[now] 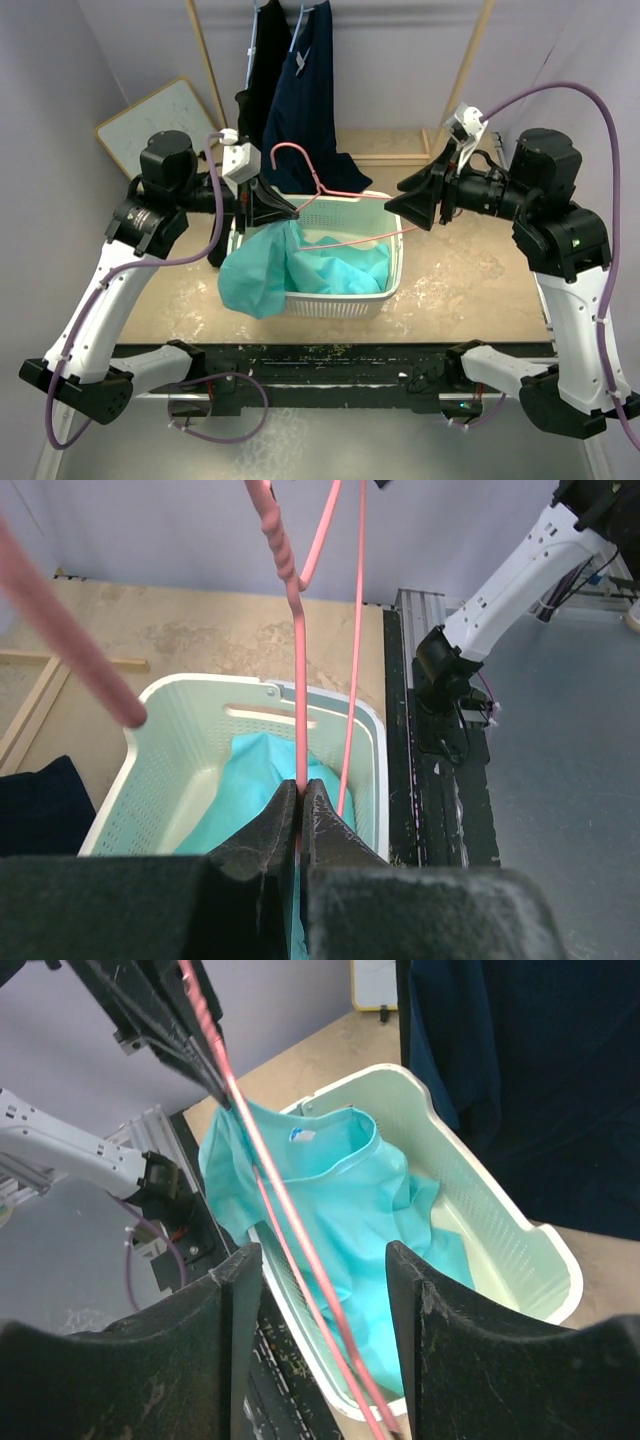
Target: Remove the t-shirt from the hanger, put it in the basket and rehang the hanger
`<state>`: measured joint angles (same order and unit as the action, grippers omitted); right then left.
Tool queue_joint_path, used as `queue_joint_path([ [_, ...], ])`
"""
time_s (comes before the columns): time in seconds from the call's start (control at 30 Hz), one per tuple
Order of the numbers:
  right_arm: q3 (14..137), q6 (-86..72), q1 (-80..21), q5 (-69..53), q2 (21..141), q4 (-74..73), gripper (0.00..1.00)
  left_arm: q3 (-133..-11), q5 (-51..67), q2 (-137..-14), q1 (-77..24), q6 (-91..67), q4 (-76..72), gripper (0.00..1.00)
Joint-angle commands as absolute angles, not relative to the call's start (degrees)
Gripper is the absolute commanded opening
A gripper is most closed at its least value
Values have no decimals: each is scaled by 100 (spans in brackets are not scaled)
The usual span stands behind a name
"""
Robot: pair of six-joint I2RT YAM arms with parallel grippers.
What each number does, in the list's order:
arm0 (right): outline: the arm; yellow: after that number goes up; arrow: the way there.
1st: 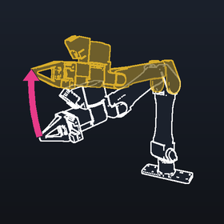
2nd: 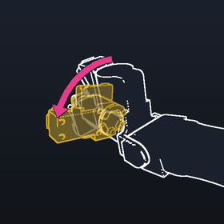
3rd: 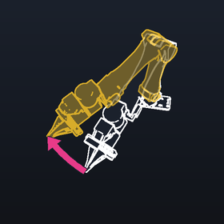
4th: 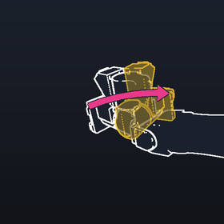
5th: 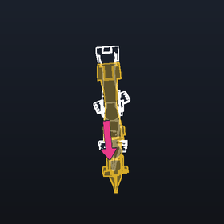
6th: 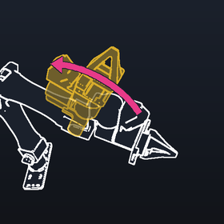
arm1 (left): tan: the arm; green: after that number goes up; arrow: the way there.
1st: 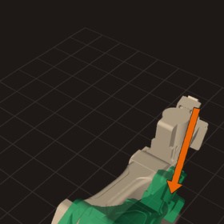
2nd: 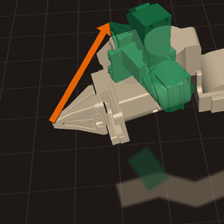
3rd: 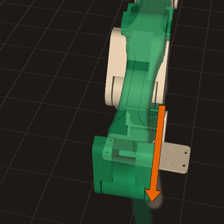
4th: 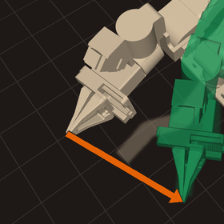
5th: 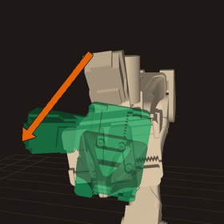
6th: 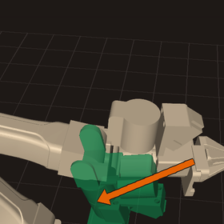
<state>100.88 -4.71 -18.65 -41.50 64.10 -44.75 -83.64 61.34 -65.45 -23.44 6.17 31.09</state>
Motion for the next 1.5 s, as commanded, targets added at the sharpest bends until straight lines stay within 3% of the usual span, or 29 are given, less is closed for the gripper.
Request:
queue_joint_path([
  [0.0,9917,-456,-1872,-4429,6176,-4359,53,-8670,6038,-6720,-2375,265,2362,0],
  [0.23,9529,-500,-1879,-4447,5915,-4389,42,-8666,5770,-6994,-2377,-375,1382,0],
  [0.6,9221,-687,-1879,-4236,5776,-4253,0,-8500,5598,-7068,-2383,-1116,328,0],
  [0.9,9589,-1068,-1887,-3545,5586,-4128,0,-8549,5299,-7438,-2534,-1342,-4,0],
  [0.93,9671,-1064,-1878,-3426,5577,-4207,0,-8578,5236,-7485,-2539,-1371,-4,9],
  [1.0,9851,-1036,-1879,-3076,5572,-4411,0,-8590,4984,-7489,-2543,-1375,40,42],
  [1.07,10038,-982,-1876,-2736,5581,-4661,0,-8509,4636,-7312,-2543,-1283,101,59],
  [1.1,10131,-970,-1877,-2578,5581,-4797,0,-8442,4402,-7178,-2546,-1222,162,81],
  [1.13,10230,-947,-1873,-2421,5573,-4924,0,-8366,4176,-7014,-2545,-1154,194,91],
  [1.23,10487,-964,-1872,-1906,5517,-5240,0,-8158,3436,-6458,-2540,-969,467,100],
  [1.47,10794,-1275,-1872,-698,5466,-5211,0,-6767,1948,-4481,-2540,-1205,616,99],
])
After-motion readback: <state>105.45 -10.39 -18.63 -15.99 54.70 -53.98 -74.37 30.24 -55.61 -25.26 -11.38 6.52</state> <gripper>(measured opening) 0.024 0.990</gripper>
